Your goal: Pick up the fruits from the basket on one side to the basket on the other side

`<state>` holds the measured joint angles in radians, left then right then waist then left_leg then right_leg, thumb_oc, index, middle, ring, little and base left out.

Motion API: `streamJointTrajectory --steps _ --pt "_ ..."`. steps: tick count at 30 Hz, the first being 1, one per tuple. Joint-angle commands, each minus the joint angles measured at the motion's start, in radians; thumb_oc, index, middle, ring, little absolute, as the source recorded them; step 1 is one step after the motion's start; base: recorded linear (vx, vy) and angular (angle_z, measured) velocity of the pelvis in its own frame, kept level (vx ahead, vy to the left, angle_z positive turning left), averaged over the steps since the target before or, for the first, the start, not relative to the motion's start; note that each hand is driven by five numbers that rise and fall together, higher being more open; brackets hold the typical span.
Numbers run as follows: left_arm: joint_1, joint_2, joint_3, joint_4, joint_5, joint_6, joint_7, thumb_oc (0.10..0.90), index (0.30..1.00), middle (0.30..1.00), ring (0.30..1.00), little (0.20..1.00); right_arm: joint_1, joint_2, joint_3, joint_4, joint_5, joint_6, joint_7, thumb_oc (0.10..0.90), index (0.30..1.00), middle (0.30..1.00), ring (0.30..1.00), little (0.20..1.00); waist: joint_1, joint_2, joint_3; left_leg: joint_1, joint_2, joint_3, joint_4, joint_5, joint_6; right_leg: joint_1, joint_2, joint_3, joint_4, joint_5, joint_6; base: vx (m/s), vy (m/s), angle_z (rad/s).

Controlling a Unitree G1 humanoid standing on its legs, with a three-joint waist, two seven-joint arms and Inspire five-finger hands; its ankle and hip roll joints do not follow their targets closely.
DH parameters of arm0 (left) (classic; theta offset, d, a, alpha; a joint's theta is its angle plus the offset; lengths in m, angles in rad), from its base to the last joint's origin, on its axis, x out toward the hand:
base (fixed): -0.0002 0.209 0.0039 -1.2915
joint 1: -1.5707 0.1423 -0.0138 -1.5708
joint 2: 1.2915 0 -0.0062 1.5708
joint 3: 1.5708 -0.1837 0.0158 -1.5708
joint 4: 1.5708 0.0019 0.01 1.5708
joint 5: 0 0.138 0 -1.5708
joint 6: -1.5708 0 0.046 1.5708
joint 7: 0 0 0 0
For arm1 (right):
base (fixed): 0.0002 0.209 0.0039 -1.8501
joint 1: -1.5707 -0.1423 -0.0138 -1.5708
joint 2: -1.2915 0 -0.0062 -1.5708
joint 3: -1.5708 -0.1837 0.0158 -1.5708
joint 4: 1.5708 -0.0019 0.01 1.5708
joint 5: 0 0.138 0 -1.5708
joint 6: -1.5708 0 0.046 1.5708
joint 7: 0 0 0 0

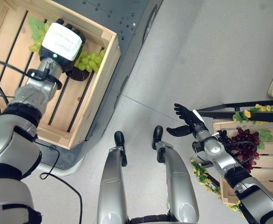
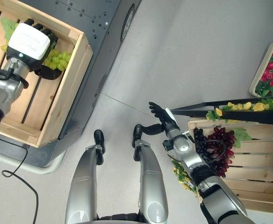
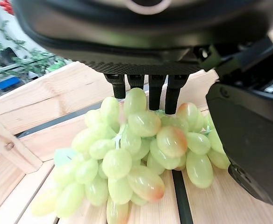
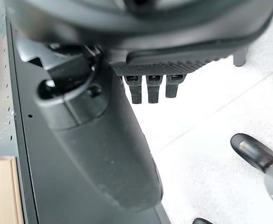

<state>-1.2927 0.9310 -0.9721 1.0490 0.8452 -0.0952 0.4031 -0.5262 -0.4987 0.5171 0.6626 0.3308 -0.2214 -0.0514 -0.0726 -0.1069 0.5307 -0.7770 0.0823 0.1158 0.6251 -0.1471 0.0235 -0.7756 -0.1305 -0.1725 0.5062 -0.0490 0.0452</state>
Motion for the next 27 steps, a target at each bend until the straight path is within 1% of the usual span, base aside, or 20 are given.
streamJointTrajectory --steps 1,5,6,7,12,13,14,15,16,18,19,21,24,27 --pt "-0.037 0.045 -0.046 0.029 -0.056 -0.006 -0.181 0.800 0.900 0.900 0.900 0.900 -0.015 -0.041 -0.023 -0.049 0.059 -0.064 -0.015 0.800 0.900 0.900 0.900 0.900 -0.004 0.010 -0.011 0.024 -0.008 0.047 -0.016 -0.072 0.007 0.054 0.014 0.010 -0.026 -0.042 0.028 0.00 0.029 0.05" --pt "-0.041 0.045 -0.062 0.038 -0.087 0.013 -0.222 0.800 0.900 0.900 0.900 0.900 -0.014 -0.046 -0.029 -0.036 0.077 -0.070 -0.018 0.800 0.900 0.900 0.900 0.900 -0.003 0.008 -0.011 0.013 -0.008 0.046 -0.014 -0.075 0.010 0.046 0.010 0.005 -0.029 -0.038 0.032 0.00 0.006 0.01" --pt "-0.042 0.049 -0.062 0.040 -0.091 0.021 -0.249 0.800 0.900 0.900 0.900 0.900 -0.008 -0.047 -0.033 -0.036 0.082 -0.077 -0.019 0.800 0.900 0.900 0.900 0.900 -0.003 0.007 -0.011 0.010 -0.008 0.045 -0.013 -0.075 0.010 0.044 0.010 0.003 -0.031 -0.036 0.034 0.00 0.000 0.00" --pt "-0.033 0.052 -0.066 0.047 -0.099 0.051 -0.302 0.800 0.900 0.900 0.900 0.900 -0.001 -0.048 -0.035 -0.037 0.094 -0.083 -0.022 0.800 0.900 0.900 0.900 0.900 0.000 0.004 -0.011 0.010 -0.011 0.042 -0.014 -0.077 0.010 0.048 0.011 0.001 -0.038 -0.032 0.038 0.00 0.000 0.00" --pt "-0.018 0.042 -0.061 0.082 -0.094 0.073 -0.370 0.800 0.900 0.900 0.900 0.900 -0.005 -0.029 -0.035 -0.035 0.097 -0.094 -0.030 0.800 0.900 0.900 0.900 0.900 0.000 -0.003 -0.011 -0.004 -0.013 0.033 -0.008 -0.078 0.012 0.038 0.013 0.000 -0.034 -0.028 0.040 0.00 -0.006 0.00" --pt "-0.015 0.040 -0.061 0.089 -0.096 0.081 -0.375 0.525 0.488 0.488 0.488 0.488 -0.009 -0.026 -0.036 -0.037 0.097 -0.091 -0.030 0.800 0.900 0.900 0.900 0.900 0.001 -0.005 -0.011 -0.003 -0.013 0.032 -0.009 -0.078 0.013 0.039 0.014 -0.001 -0.035 -0.028 0.040 0.00 0.000 0.00" --pt "-0.014 0.039 -0.059 0.093 -0.098 0.087 -0.379 0.400 0.300 0.300 0.300 0.300 -0.012 -0.024 -0.034 -0.038 0.100 -0.091 -0.032 0.800 0.900 0.900 0.900 0.900 0.001 -0.007 -0.011 -0.003 -0.013 0.030 -0.011 -0.078 0.014 0.041 0.015 -0.001 -0.039 -0.027 0.041 0.00 0.000 0.00" --pt "-0.015 0.036 -0.061 0.103 -0.106 0.086 -0.378 0.400 0.300 0.300 0.300 0.300 -0.014 -0.020 -0.030 -0.036 0.102 -0.096 -0.034 0.800 0.900 0.900 0.900 0.900 0.001 -0.008 -0.011 -0.002 -0.013 0.030 -0.012 -0.079 0.014 0.043 0.015 -0.001 -0.042 -0.026 0.041 -0.02 -0.018 -0.04" --pt "-0.012 0.036 -0.057 0.117 -0.108 0.075 -0.341 0.400 0.300 0.300 0.300 0.300 -0.020 -0.018 -0.028 -0.030 0.109 -0.098 -0.030 0.800 0.900 0.900 0.900 0.900 0.003 -0.011 -0.011 0.005 -0.015 0.028 -0.015 -0.079 0.014 0.052 0.017 -0.002 -0.048 -0.025 0.041 -0.01 -0.014 -0.04" --pt "-0.013 0.035 -0.054 0.116 -0.118 0.072 -0.302 0.400 0.300 0.300 0.300 0.300 -0.023 -0.015 -0.027 -0.030 0.112 -0.097 -0.027 0.800 0.900 0.900 0.900 0.900 0.004 -0.013 -0.011 0.011 -0.017 0.025 -0.016 -0.080 0.014 0.059 0.018 -0.002 -0.050 -0.025 0.042 -0.01 -0.022 -0.05" --pt "-0.016 0.036 -0.046 0.114 -0.116 0.058 -0.247 0.400 0.300 0.300 0.300 0.300 -0.021 -0.009 -0.026 -0.031 0.113 -0.098 -0.028 0.800 0.900 0.900 0.900 0.900 0.007 -0.015 -0.011 0.014 -0.018 0.023 -0.012 -0.084 0.015 0.063 0.019 -0.002 -0.048 -0.027 0.042 -0.01 -0.027 -0.04" --pt "-0.016 0.039 -0.040 0.113 -0.116 0.052 -0.212 0.400 0.300 0.300 0.300 0.300 -0.017 -0.007 -0.026 -0.033 0.113 -0.100 -0.028 0.800 0.900 0.900 0.900 0.900 0.008 -0.016 -0.011 0.017 -0.019 0.022 -0.012 -0.085 0.016 0.067 0.019 -0.002 -0.048 -0.028 0.042 0.00 0.000 0.00" --pt "-0.016 0.057 -0.019 0.091 -0.109 0.004 -0.067 0.400 0.300 0.300 0.300 0.300 0.005 0.000 -0.034 -0.034 0.118 -0.109 -0.031 0.800 0.900 0.900 0.900 0.900 0.019 -0.014 -0.011 0.032 -0.024 0.014 -0.007 -0.090 0.018 0.084 0.017 -0.006 -0.043 -0.032 0.041 0.01 -0.056 0.00" --pt "-0.002 0.067 0.000 0.073 -0.094 -0.019 0.016 0.400 0.300 0.300 0.300 0.300 0.023 0.002 -0.039 -0.041 0.115 -0.112 -0.033 0.800 0.900 0.900 0.900 0.900 0.025 -0.009 -0.011 0.044 -0.029 0.011 -0.004 -0.094 0.021 0.095 0.016 -0.007 -0.036 -0.037 0.039 0.00 -0.013 0.01"
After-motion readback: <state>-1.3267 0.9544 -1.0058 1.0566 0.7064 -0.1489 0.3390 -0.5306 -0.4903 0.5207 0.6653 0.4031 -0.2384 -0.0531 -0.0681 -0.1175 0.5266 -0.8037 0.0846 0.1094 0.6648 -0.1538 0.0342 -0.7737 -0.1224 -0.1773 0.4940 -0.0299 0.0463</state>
